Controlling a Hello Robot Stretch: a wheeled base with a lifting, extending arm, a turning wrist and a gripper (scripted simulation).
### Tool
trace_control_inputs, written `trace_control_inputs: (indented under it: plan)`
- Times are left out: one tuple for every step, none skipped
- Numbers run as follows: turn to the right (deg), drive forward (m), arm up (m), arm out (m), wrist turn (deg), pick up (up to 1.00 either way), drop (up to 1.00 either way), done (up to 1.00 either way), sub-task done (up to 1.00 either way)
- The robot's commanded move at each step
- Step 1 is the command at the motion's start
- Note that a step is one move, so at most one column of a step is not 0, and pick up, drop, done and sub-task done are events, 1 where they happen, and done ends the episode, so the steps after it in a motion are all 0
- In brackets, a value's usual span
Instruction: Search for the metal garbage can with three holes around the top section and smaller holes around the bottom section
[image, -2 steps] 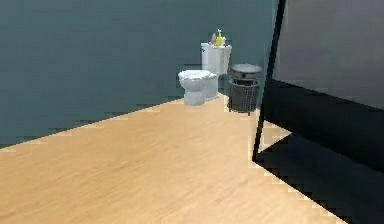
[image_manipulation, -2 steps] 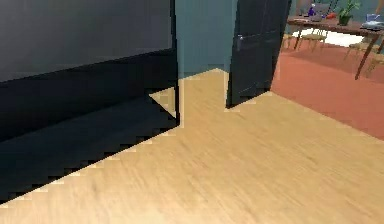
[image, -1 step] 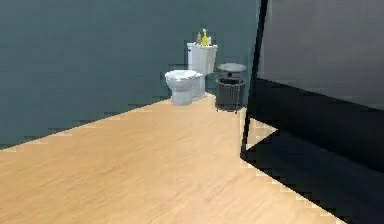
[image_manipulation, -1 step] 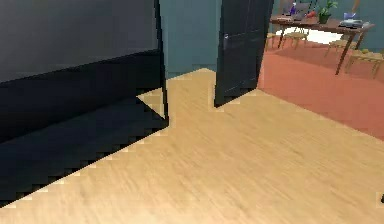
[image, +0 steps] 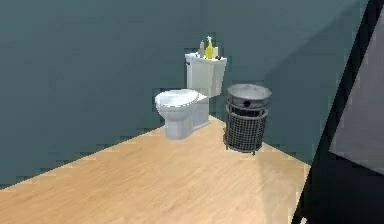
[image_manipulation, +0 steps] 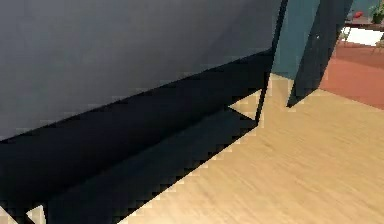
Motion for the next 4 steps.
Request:
trace_control_inputs:
  plan:
    - [0.0, 0.5, 0.0, 0.0, 0.0, 0.0, 0.0, 0.0, 0.0]
    - [18.0, 0.0, 0.0, 0.0, 0.0, 0.0, 0.0, 0.0, 0.0]
    - [0.0, 0.55, 0.0, 0.0, 0.0, 0.0, 0.0, 0.0, 0.0]
    - [0.0, 0.0, 0.0, 0.0, 0.0, 0.0, 0.0, 1.0, 0.0]
